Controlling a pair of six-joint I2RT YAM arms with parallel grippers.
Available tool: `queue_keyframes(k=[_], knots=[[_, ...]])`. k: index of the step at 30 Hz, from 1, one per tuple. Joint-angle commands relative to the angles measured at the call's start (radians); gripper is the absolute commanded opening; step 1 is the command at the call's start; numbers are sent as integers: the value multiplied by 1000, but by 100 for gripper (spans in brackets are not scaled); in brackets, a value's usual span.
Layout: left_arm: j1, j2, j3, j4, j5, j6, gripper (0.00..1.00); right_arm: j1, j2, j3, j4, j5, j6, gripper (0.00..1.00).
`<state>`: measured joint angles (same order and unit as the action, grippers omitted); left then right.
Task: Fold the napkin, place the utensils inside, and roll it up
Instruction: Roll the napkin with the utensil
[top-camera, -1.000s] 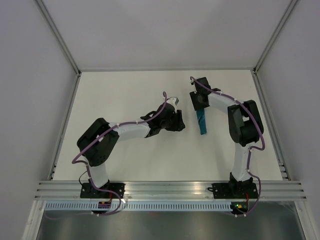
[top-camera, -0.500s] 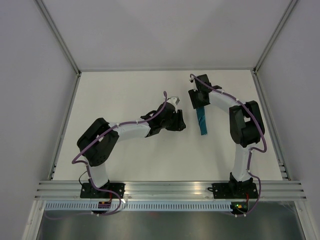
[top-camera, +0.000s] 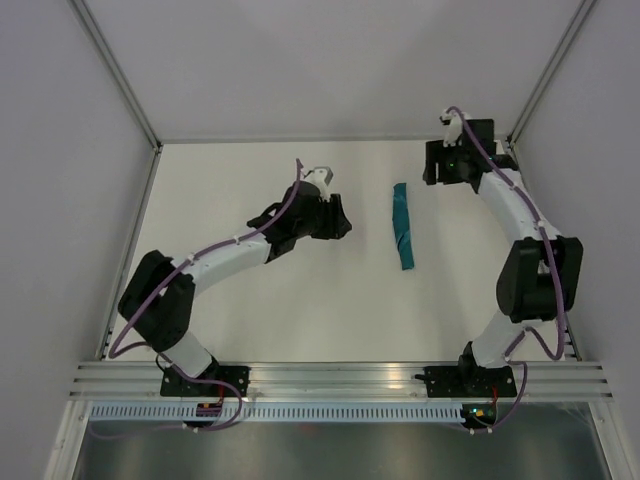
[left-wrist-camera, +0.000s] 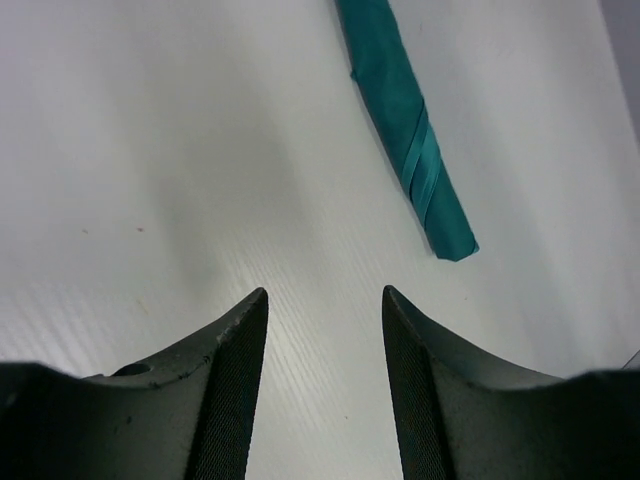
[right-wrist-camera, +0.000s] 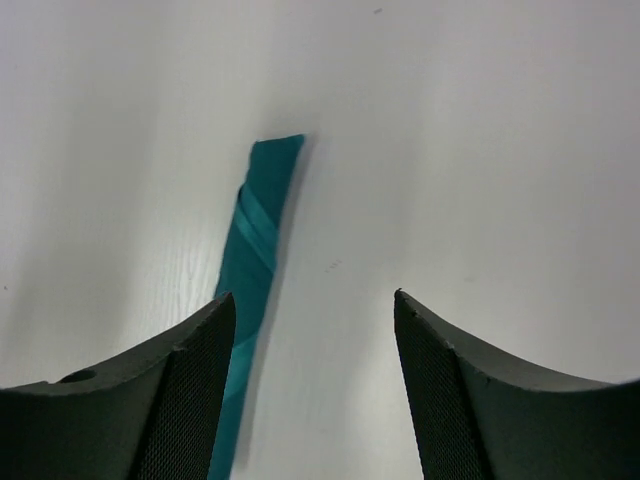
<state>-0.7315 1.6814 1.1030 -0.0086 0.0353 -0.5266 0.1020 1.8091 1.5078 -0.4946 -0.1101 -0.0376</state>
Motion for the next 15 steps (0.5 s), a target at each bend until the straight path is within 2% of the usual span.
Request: queue_keyframes(k=[1, 2, 7, 10, 15], knots=[[58, -170, -8, -53, 12, 94, 55, -106, -204, -50, 17, -141, -16, 71], [66, -198, -14, -65, 14, 114, 56, -166, -238, -101, 48, -161, -21, 72], [98, -357, -80, -106, 18, 132, 57, -274, -439, -236, 108, -250, -12, 76], [110, -431, -123, -119, 29, 134, 58, -352, -502, -294, 110, -289, -22, 79], [116, -505, -161, -142, 23, 142, 59, -383, -542, -353, 94, -289, -53, 79]])
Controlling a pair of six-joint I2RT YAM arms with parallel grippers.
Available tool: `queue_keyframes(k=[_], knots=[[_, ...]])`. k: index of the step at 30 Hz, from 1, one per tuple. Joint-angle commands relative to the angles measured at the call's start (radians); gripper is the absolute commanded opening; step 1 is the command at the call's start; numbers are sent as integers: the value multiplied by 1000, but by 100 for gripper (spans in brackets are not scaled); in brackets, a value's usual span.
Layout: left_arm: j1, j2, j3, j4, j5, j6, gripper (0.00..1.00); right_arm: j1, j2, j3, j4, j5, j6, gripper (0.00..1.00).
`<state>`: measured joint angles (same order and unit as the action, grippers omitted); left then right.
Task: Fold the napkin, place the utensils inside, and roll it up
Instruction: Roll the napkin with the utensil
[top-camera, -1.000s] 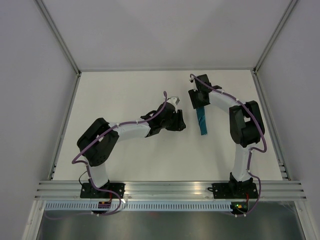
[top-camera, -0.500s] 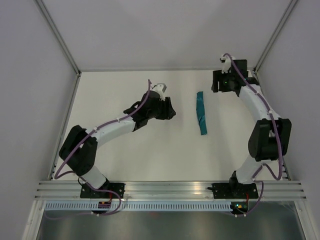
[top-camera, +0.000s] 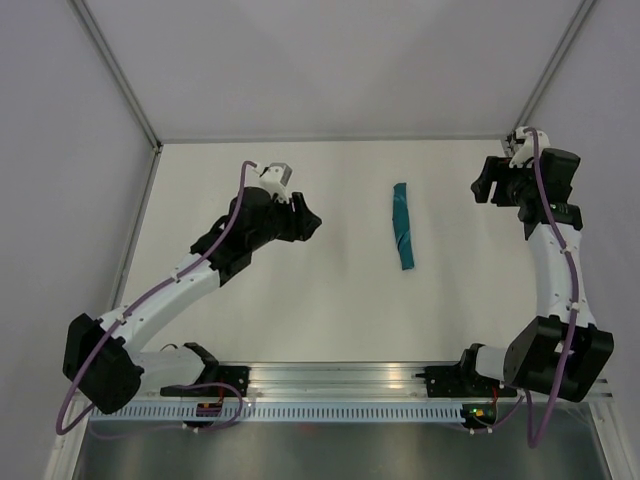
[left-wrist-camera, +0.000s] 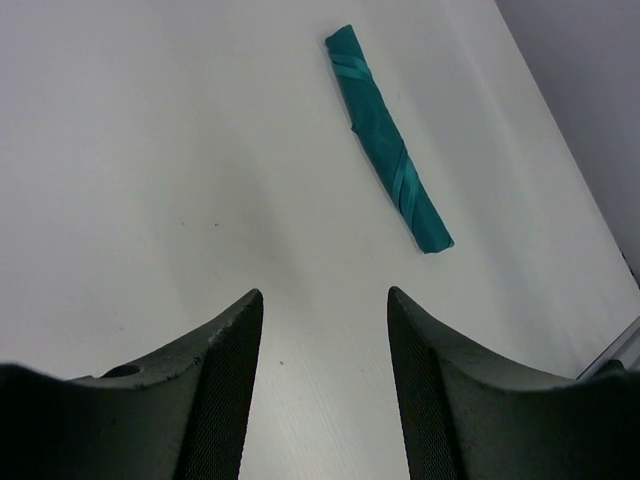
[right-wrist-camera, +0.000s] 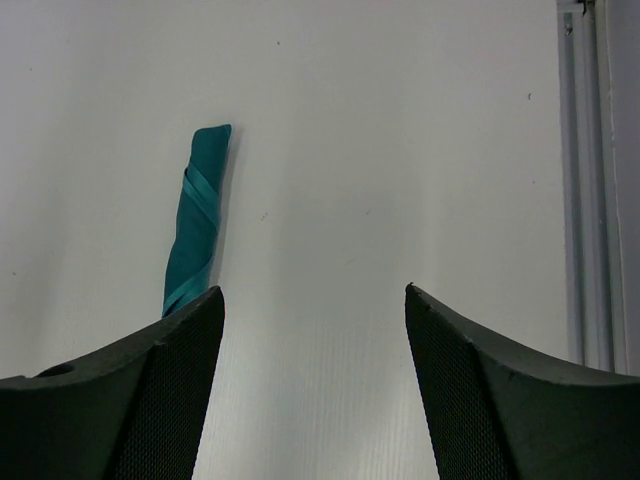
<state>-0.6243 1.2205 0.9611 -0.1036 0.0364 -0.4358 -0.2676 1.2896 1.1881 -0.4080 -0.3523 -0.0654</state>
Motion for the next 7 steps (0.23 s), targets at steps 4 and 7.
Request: queue_keyframes(k=[4, 7], knots=[[11, -81, -21, -74, 10, 68, 59, -36, -29, -64, 23, -85, -22, 77], [15, -107, -19, -88, 0, 78, 60, -58, -21, -73, 28, -114, -16, 78]])
